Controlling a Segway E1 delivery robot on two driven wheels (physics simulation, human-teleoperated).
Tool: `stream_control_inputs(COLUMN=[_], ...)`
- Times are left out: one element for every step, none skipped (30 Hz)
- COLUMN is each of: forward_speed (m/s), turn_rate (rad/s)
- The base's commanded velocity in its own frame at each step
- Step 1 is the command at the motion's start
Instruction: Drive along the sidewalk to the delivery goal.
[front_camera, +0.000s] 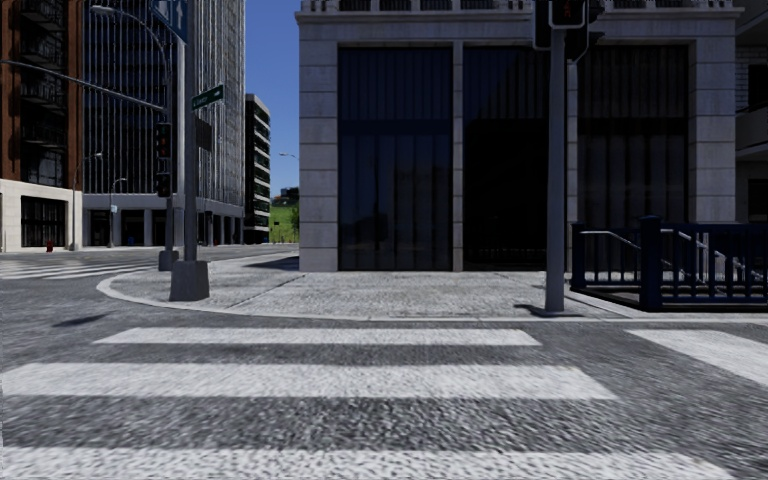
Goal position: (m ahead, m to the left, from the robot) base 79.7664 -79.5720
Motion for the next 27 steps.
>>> stream_control_inputs(forward_speed=[2.00,2.00,2.00,2.00,2.00,2.00,2.00,2.00,2.00,2.00,2.00,2.00,2.00,2.00,2.00,2.00,2.00,2.00,2.00,2.00,2.00,2.00,2.00,2.00,2.00,2.00,2.00], turn_rate=[0.00,0.00,0.00,0.00,0.00,0.00,0.00,0.00,0.00,0.00,0.00,0.00,0.00,0.00,0.00,0.00,0.00,0.00,0.00,0.00,-0.02,-0.08,-0.10,-0.10,-0.11,-0.11,-0.11])
